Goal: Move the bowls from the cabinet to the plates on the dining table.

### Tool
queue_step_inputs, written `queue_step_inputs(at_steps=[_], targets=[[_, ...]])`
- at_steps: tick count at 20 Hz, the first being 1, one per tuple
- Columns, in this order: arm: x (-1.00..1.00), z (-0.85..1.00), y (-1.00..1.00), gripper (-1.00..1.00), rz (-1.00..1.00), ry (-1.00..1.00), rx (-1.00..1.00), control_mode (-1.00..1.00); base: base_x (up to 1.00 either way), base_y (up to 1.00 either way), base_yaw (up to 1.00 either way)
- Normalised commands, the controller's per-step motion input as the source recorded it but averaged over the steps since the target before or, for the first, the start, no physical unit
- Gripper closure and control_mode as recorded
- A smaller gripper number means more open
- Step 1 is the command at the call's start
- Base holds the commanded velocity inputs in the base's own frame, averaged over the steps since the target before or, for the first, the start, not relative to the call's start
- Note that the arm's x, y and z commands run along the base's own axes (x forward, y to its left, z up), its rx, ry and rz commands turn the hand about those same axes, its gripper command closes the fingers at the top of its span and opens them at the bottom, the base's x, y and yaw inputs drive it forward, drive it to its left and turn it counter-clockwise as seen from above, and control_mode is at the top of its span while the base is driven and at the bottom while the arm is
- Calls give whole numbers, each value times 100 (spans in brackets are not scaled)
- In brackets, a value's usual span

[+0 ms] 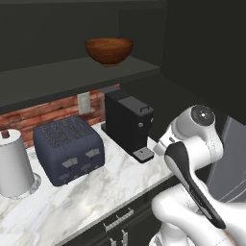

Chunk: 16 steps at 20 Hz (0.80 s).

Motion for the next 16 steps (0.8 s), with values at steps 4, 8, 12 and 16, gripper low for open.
queue_step_inputs(at_steps=[4, 8, 12, 16], targets=[[-2, 19, 0, -100, -4, 0, 0, -100, 0, 0, 0], [-5, 35, 0, -100, -5, 0, 0, -100, 0, 0, 0], [-15, 47, 0, -100, -4, -2, 0, -100, 0, 0, 0], [-6, 45, 0, -100, -2, -1, 0, -100, 0, 0, 0]])
